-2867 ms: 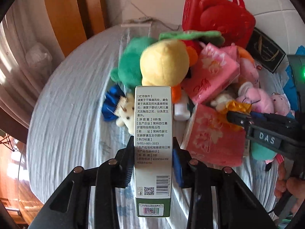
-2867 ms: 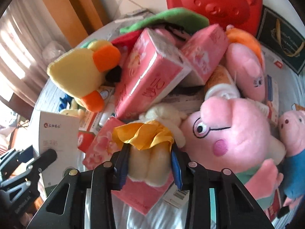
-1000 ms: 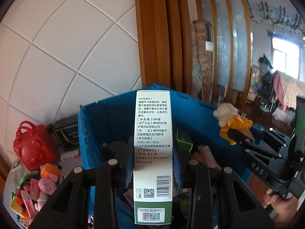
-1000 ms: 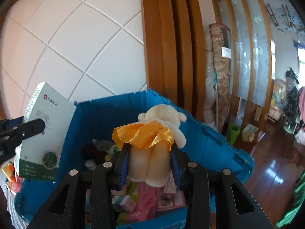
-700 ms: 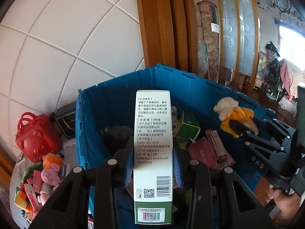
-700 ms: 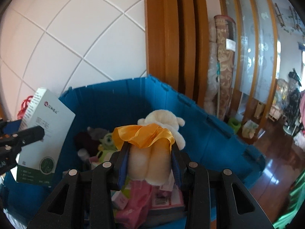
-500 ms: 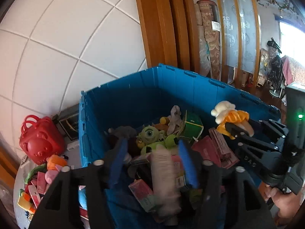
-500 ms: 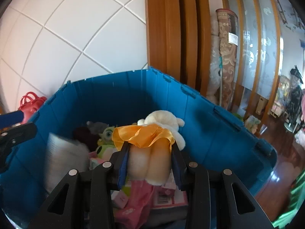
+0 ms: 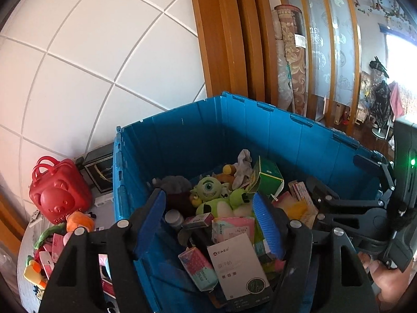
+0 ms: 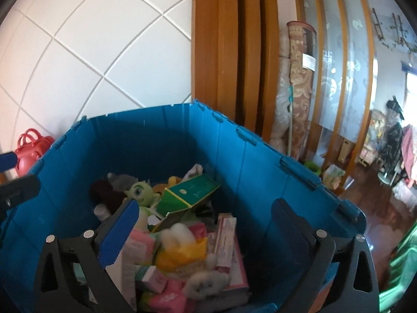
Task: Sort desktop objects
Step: 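Carry the white-green box and cream plush into the blue crate and release both, then withdraw both tools from the crate back toward the pile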
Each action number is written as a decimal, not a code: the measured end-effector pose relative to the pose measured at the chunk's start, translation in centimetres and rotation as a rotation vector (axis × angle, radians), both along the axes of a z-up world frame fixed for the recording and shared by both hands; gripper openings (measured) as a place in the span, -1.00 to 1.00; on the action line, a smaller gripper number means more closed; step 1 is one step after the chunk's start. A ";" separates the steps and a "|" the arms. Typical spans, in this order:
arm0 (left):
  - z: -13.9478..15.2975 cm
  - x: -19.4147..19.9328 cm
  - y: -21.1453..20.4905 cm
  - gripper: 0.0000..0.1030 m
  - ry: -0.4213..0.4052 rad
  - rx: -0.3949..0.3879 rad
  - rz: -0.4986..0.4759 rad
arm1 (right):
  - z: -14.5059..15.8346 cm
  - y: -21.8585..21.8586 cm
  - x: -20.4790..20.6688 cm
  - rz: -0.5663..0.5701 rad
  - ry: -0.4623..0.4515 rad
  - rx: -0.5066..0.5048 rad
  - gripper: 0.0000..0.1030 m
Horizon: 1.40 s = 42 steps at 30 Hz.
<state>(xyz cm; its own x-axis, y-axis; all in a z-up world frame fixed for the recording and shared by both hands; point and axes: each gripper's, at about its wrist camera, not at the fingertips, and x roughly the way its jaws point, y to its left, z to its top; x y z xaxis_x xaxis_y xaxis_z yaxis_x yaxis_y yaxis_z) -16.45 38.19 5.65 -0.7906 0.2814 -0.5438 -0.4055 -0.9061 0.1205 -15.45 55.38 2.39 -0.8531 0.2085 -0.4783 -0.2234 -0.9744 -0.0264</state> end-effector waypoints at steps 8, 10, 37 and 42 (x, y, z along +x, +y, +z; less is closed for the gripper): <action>1.4 2.2 -3.3 0.49 0.057 0.115 -0.008 | 0.9 -0.7 1.4 0.010 0.016 -0.021 1.00; 2.1 3.1 -5.0 0.63 0.111 0.140 0.021 | 2.2 -1.6 2.5 0.027 0.055 -0.025 1.00; -9.9 1.5 -45.3 0.77 -0.134 0.091 0.686 | 5.0 -31.1 2.9 0.477 0.102 -0.099 1.00; -16.5 -0.1 -50.5 0.77 -0.271 0.093 0.737 | -1.1 -35.1 -1.4 0.487 -0.066 -0.123 1.00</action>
<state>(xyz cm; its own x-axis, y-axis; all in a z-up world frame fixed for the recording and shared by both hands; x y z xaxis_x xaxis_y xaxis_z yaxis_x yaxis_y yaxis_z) -16.57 -12.27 -10.89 -0.6342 -0.2099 -0.7441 0.2994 -0.9540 0.0140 -16.82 20.25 1.25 -0.8043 -0.2675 -0.5307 0.2563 -0.9618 0.0963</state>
